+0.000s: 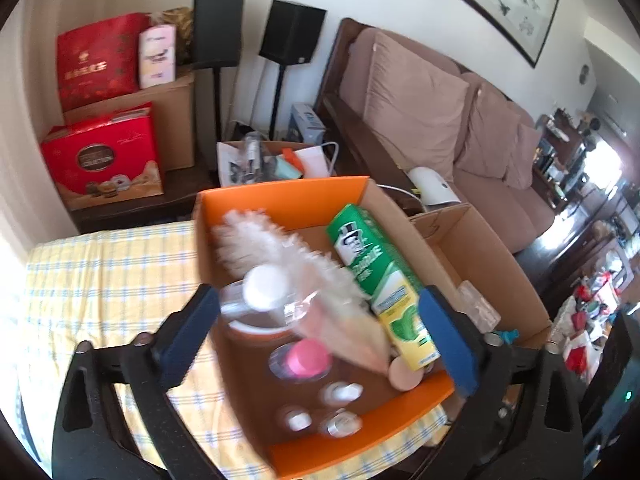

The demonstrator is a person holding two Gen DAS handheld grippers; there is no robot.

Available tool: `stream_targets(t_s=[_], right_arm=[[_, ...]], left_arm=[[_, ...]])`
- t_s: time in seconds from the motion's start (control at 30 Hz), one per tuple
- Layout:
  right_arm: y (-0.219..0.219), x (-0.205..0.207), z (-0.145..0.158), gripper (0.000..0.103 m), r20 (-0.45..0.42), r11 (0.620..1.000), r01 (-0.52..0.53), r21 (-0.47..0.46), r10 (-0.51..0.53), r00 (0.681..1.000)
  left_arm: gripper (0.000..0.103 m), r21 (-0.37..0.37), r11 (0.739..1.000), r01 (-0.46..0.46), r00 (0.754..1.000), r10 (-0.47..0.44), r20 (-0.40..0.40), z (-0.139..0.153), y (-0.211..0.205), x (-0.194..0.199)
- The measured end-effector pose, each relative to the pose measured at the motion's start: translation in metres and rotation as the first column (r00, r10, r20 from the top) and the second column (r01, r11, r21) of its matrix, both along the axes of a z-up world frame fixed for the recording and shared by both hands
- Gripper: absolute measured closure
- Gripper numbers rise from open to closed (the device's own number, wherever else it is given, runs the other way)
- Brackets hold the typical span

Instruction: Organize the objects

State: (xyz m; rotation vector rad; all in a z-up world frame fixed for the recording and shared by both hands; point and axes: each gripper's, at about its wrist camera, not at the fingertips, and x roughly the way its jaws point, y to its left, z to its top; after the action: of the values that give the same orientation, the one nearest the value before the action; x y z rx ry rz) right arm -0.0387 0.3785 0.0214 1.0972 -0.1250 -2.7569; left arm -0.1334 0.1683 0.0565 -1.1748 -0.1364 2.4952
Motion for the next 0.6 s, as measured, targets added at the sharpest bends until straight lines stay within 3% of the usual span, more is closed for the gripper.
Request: stream_targets(t_s=[0.1, 0.43, 0.53, 0.6], right_arm=[[-0.009, -0.001, 0.001, 0.025, -0.003, 1.000, -0.007, 0.018, 0.007, 1.000], [-0.037, 0.000, 0.005, 0.011, -0.005, 0.999, -0.037, 0.038, 0.037, 0.999], [-0.045, 0.002, 0.008, 0.000, -0.009, 0.998, -0.041, 0.037, 0.041, 0.999], [-0.049, 0.003, 0.010, 0.001, -0.013, 0.999, -0.043, 0.033, 0.044, 0.999]], left_arm=[[0.000, -0.005, 1.000, -0.023, 1.000, 0.023, -0.001, -0.002, -0.020, 0.007], [0.000, -0.030, 0.997, -0.070, 0.998, 0.070, 0.000, -0.014, -0.067, 0.036], [0.000, -0.041, 0.996, -0.078, 0.997, 0.078, -0.005, -0.017, -0.076, 0.046], [0.000, -0.049, 0.995, -0.086, 0.996, 0.086, -0.008, -0.019, -0.083, 0.052]])
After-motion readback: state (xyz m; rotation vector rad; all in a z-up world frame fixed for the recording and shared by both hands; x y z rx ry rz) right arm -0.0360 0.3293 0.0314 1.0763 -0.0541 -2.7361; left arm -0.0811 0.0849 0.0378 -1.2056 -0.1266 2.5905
